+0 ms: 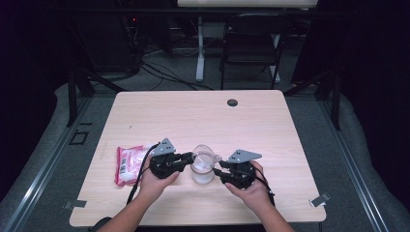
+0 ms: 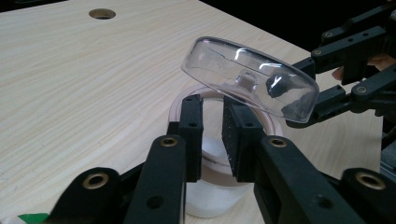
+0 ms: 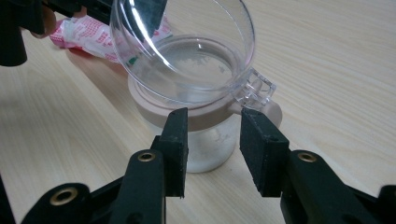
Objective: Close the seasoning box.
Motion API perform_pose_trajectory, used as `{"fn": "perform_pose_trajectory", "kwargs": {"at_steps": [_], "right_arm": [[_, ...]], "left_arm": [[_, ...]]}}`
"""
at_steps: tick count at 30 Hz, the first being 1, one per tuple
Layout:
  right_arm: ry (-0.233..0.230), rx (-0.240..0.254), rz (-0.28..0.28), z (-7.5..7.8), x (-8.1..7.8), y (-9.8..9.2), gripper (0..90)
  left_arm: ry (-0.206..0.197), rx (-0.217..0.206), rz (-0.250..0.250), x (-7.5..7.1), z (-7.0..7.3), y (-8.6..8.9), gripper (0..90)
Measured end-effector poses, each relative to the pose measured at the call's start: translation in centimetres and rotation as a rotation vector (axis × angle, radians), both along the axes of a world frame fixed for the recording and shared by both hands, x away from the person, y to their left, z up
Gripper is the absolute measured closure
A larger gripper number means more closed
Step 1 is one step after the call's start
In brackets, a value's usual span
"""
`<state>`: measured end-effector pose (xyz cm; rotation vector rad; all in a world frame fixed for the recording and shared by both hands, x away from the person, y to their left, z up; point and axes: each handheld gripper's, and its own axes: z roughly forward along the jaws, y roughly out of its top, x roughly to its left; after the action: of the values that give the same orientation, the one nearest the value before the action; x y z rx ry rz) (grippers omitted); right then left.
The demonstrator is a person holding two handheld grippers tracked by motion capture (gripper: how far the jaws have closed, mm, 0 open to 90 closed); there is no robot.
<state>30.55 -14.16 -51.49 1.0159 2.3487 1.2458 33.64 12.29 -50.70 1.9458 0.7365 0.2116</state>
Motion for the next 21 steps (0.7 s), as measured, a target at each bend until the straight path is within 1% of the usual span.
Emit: {"fn": "perform_pose_trajectory", "kwargs": {"at_steps": [3, 7, 15, 18, 20, 21], "right_arm": [[-0.009, -0.007, 0.004, -0.10, -0.08, 0.28, 62.6], [-0.024, -0.002, -0.001, -0.04, -0.16, 0.38, 62.6], [-0.036, -0.004, -0.005, 0.03, -0.24, 0.39, 62.7], [-0.038, -0.006, -0.004, 0.03, -0.26, 0.41, 62.7], [-0.041, -0.005, -0.006, 0.03, -0.28, 0.43, 62.7], [-0.043, -0.005, -0.005, 0.04, -0.28, 0.42, 62.7]], "left_arm": [[0.002, 0.003, 0.007, -0.01, -0.06, 0.00, 75.6], [0.004, 0.004, 0.009, 0.01, -0.17, -0.05, 74.3], [0.003, 0.001, 0.015, 0.12, -0.31, -0.05, 72.2], [0.003, 0.004, 0.021, 0.17, -0.42, -0.06, 71.0], [0.005, 0.013, 0.023, 0.24, -0.53, -0.08, 70.0], [0.012, 0.018, 0.023, 0.26, -0.57, -0.08, 69.3]]}}
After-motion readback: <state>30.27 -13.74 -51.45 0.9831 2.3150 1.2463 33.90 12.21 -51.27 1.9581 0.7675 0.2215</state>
